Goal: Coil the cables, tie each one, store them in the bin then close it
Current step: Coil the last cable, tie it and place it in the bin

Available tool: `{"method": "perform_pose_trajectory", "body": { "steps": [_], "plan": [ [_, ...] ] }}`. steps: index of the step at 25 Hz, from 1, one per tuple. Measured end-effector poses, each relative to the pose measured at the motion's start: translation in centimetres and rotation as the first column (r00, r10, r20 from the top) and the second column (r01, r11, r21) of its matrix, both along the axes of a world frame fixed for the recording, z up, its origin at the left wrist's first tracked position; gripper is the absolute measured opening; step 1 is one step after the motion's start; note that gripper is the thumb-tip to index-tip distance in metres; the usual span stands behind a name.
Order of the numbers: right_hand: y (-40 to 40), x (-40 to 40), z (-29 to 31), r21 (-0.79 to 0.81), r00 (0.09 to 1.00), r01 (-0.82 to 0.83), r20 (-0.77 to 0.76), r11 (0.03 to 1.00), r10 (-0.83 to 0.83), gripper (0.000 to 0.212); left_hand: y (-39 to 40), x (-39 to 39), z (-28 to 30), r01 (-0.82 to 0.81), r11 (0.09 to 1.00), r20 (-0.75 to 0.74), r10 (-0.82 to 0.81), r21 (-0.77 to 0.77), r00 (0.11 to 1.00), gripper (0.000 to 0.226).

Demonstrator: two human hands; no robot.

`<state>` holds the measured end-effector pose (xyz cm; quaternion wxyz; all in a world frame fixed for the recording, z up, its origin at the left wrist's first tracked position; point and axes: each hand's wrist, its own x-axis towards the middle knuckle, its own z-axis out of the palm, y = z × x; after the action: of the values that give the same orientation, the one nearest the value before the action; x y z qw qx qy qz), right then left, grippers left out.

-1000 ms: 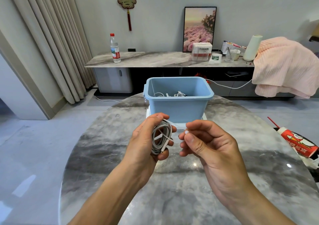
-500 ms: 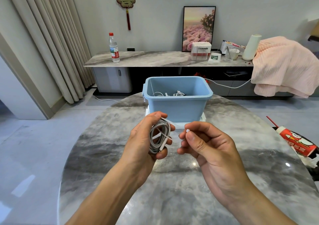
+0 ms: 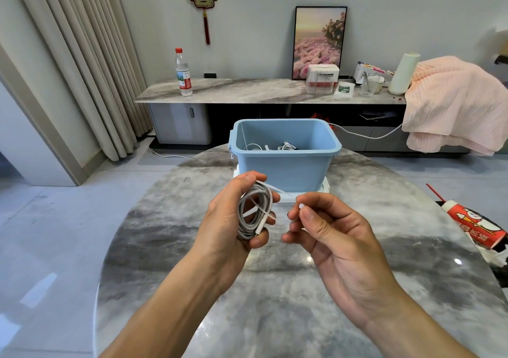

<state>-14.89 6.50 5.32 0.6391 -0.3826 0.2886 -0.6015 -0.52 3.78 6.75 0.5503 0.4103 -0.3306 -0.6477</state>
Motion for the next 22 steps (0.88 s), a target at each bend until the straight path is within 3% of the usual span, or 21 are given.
{"method": "perform_pose_trajectory", "body": {
  "steps": [7, 22],
  "plan": [
    [0.08, 0.07, 0.25, -0.006, 1.0, -0.005, 0.001, 1.0, 0.005, 0.02, 0.0, 0.01, -0.13, 0.012, 1.0, 0.015, -0.012, 0.011, 1.0, 0.016],
    [0.19, 0.1, 0.21, -0.041, 1.0, 0.002, -0.03, 0.999, -0.003, 0.016, 0.14, -0.15, -0.3, 0.014, 1.0, 0.046, -0.014, -0.002, 0.999, 0.017]
  ]
}}
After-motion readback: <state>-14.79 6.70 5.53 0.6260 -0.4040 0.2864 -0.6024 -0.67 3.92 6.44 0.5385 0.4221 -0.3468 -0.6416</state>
